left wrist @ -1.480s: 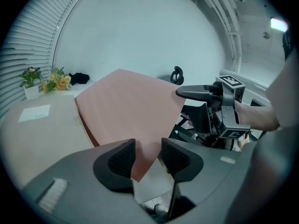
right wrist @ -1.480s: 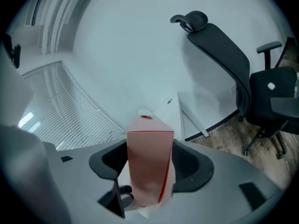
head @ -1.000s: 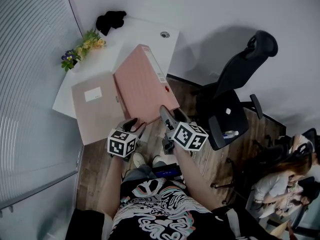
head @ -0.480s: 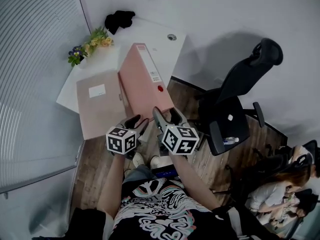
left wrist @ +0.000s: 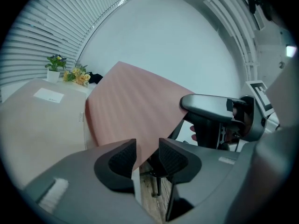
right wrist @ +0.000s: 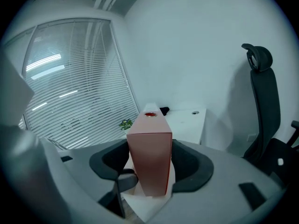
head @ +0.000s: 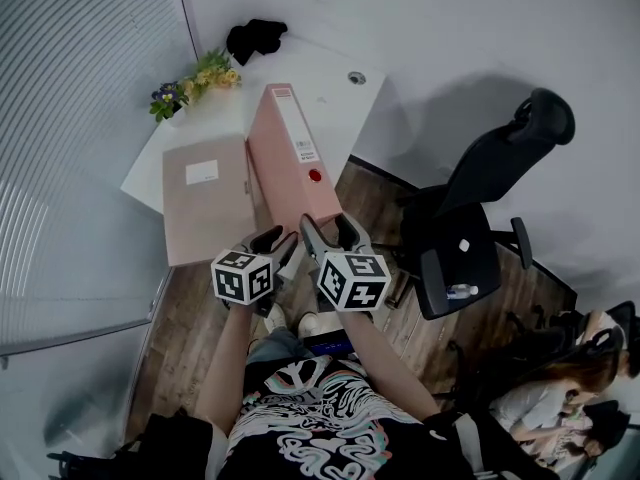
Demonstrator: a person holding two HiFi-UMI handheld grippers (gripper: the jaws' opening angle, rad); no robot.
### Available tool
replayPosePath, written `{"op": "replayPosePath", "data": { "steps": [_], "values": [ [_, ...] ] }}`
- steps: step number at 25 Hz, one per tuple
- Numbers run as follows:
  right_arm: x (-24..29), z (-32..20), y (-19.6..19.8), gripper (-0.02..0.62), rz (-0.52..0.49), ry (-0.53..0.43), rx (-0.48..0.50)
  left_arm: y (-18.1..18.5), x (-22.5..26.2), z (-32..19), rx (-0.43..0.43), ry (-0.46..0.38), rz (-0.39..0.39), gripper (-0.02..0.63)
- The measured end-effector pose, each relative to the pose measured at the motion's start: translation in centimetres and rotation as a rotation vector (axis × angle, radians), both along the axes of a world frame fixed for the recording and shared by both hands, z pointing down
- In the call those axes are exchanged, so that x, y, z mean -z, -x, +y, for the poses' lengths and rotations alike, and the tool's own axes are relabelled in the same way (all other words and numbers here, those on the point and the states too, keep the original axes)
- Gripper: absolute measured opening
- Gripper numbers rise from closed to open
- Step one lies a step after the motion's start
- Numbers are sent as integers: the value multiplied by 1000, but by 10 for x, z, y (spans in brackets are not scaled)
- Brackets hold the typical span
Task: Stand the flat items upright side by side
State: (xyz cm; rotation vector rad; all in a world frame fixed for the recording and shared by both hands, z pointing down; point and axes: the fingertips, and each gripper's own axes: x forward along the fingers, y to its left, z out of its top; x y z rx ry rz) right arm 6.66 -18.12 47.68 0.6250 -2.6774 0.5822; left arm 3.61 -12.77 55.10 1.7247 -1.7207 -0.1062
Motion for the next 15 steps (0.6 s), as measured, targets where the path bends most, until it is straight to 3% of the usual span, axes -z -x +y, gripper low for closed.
{"op": "replayPosePath", "data": {
  "steps": [15],
  "values": [
    [8,28,2,296,-11,-35,200,-7,-4,16,195,25,29,137]
  ]
}}
